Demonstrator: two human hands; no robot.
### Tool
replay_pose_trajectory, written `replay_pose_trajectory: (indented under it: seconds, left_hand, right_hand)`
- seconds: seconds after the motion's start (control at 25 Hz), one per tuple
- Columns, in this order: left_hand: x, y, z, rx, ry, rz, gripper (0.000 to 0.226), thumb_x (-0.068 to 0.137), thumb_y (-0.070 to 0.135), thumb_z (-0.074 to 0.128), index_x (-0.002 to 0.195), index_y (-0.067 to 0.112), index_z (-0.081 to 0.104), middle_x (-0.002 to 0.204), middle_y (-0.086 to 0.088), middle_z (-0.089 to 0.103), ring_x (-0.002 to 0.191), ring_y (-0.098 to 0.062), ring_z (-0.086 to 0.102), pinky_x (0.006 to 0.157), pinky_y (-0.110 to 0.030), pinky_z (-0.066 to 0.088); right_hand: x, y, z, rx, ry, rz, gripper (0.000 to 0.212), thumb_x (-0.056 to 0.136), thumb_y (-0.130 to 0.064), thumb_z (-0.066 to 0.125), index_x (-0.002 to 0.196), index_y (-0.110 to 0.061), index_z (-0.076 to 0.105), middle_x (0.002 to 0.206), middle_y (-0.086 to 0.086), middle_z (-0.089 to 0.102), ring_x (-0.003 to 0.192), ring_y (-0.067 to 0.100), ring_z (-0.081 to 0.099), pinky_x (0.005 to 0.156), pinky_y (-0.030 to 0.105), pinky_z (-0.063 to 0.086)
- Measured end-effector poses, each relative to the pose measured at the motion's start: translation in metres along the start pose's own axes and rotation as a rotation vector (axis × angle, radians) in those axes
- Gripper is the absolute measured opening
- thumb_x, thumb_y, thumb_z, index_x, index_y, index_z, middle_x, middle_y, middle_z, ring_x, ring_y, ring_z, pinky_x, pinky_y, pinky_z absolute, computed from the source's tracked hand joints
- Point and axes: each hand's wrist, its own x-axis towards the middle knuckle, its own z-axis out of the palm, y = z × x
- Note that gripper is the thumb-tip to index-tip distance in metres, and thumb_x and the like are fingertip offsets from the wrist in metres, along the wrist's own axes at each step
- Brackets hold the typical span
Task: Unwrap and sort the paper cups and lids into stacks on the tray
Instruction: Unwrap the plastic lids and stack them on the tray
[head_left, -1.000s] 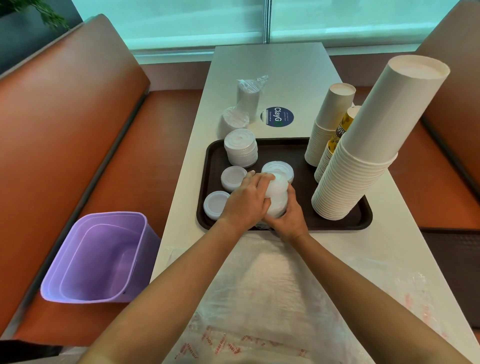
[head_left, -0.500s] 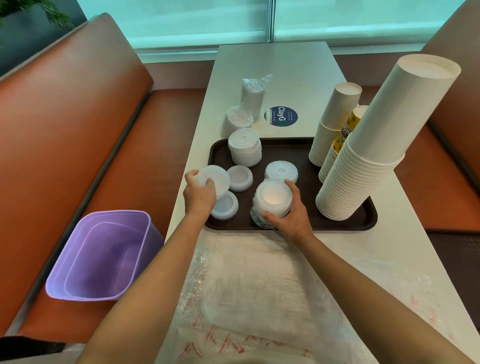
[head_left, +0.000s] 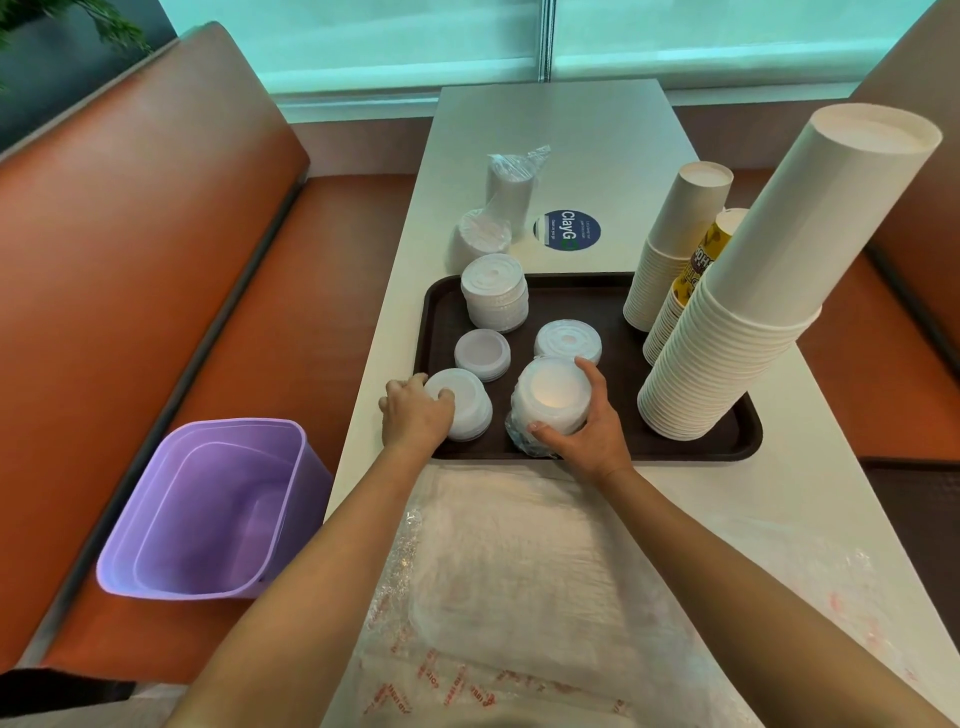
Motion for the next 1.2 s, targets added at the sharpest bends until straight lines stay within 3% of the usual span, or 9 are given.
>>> replay_pose_trajectory:
  seconds: [0.08,0.16,0.24,0.32,0.44,0.56,0.84,1.0,1.2]
  left_hand:
    - [-0.006,0.009,-0.003,-0.031,0.138,0.113,0.049,0.09,0.033,0.053,0.136,0.016,0.047,0.133,-0.012,0.041,0.122,-0.03,0.037,0.099,-0.039,0.036]
    - [-0.015,0.029,-0.004,-0.082,0.229,0.421,0.041,0.087,0.029,0.057,0.125,0.015,0.058,0.125,-0.011,0.049,0.115,-0.029,0.045,0.096,-0.037,0.039]
    - [-0.03,0.049,0.0,-0.091,0.096,0.712,0.035,0.085,0.027,0.062,0.117,0.014,0.063,0.122,-0.008,0.054,0.112,-0.025,0.05,0.096,-0.037,0.043]
    - [-0.043,0.062,0.01,0.024,-0.066,0.813,0.042,0.085,0.033,0.064,0.123,0.017,0.06,0.129,-0.005,0.052,0.117,-0.021,0.049,0.101,-0.038,0.04]
    - [-0.046,0.071,0.022,0.291,-0.076,0.796,0.058,0.085,0.047,0.06,0.136,0.023,0.046,0.141,-0.001,0.043,0.127,-0.019,0.039,0.107,-0.036,0.032]
    - [-0.045,0.074,0.022,0.329,-0.037,0.803,0.059,0.085,0.048,0.059,0.136,0.023,0.044,0.14,-0.002,0.044,0.126,-0.02,0.04,0.104,-0.036,0.032]
    - [-0.042,0.083,0.017,0.301,-0.117,0.73,0.063,0.079,0.046,0.067,0.133,0.023,0.046,0.135,0.0,0.044,0.121,-0.02,0.04,0.098,-0.035,0.04]
    - [-0.036,0.082,0.013,0.272,-0.221,0.724,0.068,0.078,0.046,0.07,0.138,0.029,0.041,0.137,-0.001,0.04,0.126,-0.021,0.035,0.1,-0.035,0.038]
    - [-0.032,0.084,0.009,0.403,-0.281,0.807,0.06,0.087,0.045,0.058,0.142,0.033,0.035,0.14,-0.004,0.032,0.128,-0.024,0.028,0.104,-0.039,0.034]
  right_hand:
    - [0.0,-0.001,0.0,0.0,-0.003,-0.003,0.097,0.064,-0.036,0.082,0.142,-0.032,0.024,0.136,-0.004,0.042,0.124,0.018,0.044,0.107,0.044,0.04]
    - [-0.001,-0.002,0.0,0.0,0.007,0.001,0.1,0.059,-0.045,0.078,0.142,-0.033,0.023,0.135,-0.003,0.044,0.124,0.018,0.046,0.106,0.04,0.041]
    - [-0.003,-0.003,0.0,0.009,0.005,0.004,0.103,0.055,-0.051,0.075,0.142,-0.033,0.023,0.134,-0.004,0.046,0.121,0.016,0.049,0.102,0.035,0.043]
    - [-0.002,-0.007,-0.001,0.004,-0.01,0.021,0.101,0.056,-0.046,0.077,0.142,-0.031,0.026,0.13,-0.005,0.049,0.117,0.015,0.051,0.098,0.033,0.045]
    - [0.003,-0.01,-0.002,-0.01,-0.041,0.035,0.085,0.063,-0.026,0.082,0.134,-0.029,0.035,0.122,-0.01,0.051,0.114,0.015,0.052,0.096,0.034,0.045]
    - [0.004,-0.009,-0.003,0.0,-0.053,0.049,0.077,0.066,-0.017,0.083,0.125,-0.037,0.036,0.12,-0.011,0.052,0.113,0.013,0.053,0.095,0.032,0.045]
    - [0.003,-0.011,-0.003,0.046,-0.071,0.089,0.091,0.057,-0.023,0.086,0.134,-0.027,0.038,0.119,-0.009,0.055,0.111,0.012,0.055,0.09,0.029,0.047]
    - [0.0,-0.014,-0.004,0.055,-0.08,0.098,0.096,0.049,-0.034,0.081,0.134,-0.03,0.036,0.12,-0.008,0.055,0.112,0.014,0.055,0.093,0.037,0.05]
    - [0.001,-0.014,-0.004,0.019,-0.09,0.065,0.087,0.061,-0.027,0.084,0.133,-0.034,0.035,0.123,-0.008,0.055,0.114,0.015,0.054,0.097,0.042,0.049]
